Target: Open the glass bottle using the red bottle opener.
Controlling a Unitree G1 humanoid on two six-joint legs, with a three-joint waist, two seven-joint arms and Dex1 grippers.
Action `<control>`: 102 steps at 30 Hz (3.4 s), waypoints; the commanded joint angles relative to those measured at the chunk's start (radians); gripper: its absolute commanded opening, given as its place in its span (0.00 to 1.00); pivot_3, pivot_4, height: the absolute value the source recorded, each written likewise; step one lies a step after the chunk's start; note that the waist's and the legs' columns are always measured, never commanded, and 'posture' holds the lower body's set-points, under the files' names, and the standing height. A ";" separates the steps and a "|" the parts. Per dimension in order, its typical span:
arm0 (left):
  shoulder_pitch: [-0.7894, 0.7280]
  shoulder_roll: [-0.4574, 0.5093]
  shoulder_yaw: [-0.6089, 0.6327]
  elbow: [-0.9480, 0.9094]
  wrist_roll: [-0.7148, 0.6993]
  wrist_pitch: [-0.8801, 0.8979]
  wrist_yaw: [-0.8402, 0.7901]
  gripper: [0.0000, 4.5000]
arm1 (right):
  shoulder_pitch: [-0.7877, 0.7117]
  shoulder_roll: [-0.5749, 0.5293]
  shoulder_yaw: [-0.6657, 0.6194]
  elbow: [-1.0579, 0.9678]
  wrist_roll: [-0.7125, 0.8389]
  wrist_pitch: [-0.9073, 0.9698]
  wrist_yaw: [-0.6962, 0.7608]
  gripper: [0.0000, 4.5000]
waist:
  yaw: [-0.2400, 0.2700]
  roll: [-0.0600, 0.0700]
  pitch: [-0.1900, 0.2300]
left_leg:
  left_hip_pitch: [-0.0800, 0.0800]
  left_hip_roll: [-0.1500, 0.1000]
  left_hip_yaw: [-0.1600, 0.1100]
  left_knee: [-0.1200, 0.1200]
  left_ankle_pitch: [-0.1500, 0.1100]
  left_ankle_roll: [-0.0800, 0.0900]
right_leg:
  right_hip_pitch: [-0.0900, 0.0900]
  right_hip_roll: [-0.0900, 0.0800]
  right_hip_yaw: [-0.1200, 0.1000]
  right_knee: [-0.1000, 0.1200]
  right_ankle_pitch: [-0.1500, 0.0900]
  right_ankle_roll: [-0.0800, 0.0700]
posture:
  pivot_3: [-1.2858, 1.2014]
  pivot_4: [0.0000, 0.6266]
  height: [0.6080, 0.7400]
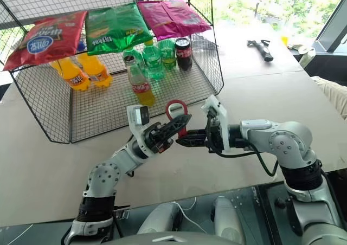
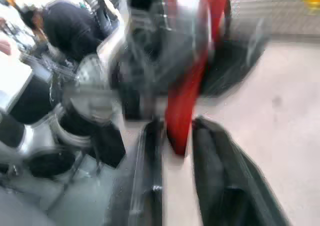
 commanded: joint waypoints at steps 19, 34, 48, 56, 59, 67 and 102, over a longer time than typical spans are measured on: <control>0.006 -0.005 0.013 -0.029 0.064 -0.058 -0.013 0.20 | 0.014 0.018 -0.057 -0.012 0.008 -0.006 0.017 0.12 | 0.002 0.000 0.000 | 0.000 0.000 0.000 0.000 0.000 0.000 | 0.000 -0.001 0.000 0.000 0.000 0.000 | 0.52 0.24 1.00; -0.020 0.004 0.038 -0.051 0.036 -0.055 0.015 0.20 | 0.031 0.031 -0.074 -0.014 0.017 -0.006 -0.008 0.12 | 0.002 0.000 0.000 | 0.000 0.000 0.000 0.000 0.000 0.000 | 0.000 -0.001 0.000 0.000 0.000 0.000 | 0.52 0.24 1.00; -0.035 -0.014 -0.004 -0.028 0.055 -0.046 -0.001 0.20 | 0.018 0.044 -0.052 -0.045 0.025 0.016 -0.022 0.00 | 0.002 0.000 0.000 | 0.000 0.000 0.000 0.000 0.000 0.000 | 0.000 -0.001 0.000 0.000 0.000 0.000 | 0.52 0.24 1.00; -0.034 -0.015 -0.006 -0.027 0.072 -0.048 0.003 0.20 | 0.026 0.060 -0.068 -0.038 0.033 0.020 -0.051 0.00 | 0.002 0.000 0.000 | 0.000 0.000 0.000 0.000 0.000 0.000 | 0.000 0.000 0.000 0.000 0.000 0.000 | 0.52 0.24 1.00; -0.037 -0.011 -0.002 -0.028 0.077 -0.055 0.003 0.20 | 0.035 0.064 -0.082 -0.032 0.047 0.022 -0.060 0.00 | 0.002 0.000 0.000 | 0.000 0.000 0.000 0.000 0.000 0.000 | 0.000 0.000 0.000 0.000 0.000 0.000 | 0.52 0.24 1.00; -0.077 -0.006 0.042 -0.028 0.044 -0.052 0.027 0.20 | 0.098 0.002 -0.097 -0.058 0.082 0.035 -0.022 0.00 | 0.004 0.000 0.000 | 0.000 0.000 0.000 0.000 0.000 0.000 | 0.000 -0.001 0.000 0.000 0.000 0.000 | 0.52 0.24 1.00; 0.153 0.024 0.105 -0.369 0.246 -0.230 0.309 1.00 | 0.210 0.099 -0.237 0.061 -0.342 -0.489 -0.223 0.00 | 0.005 0.000 0.000 | 0.001 0.001 0.003 0.000 0.000 0.000 | 0.000 0.000 0.003 0.001 0.000 0.000 | 0.52 0.24 1.00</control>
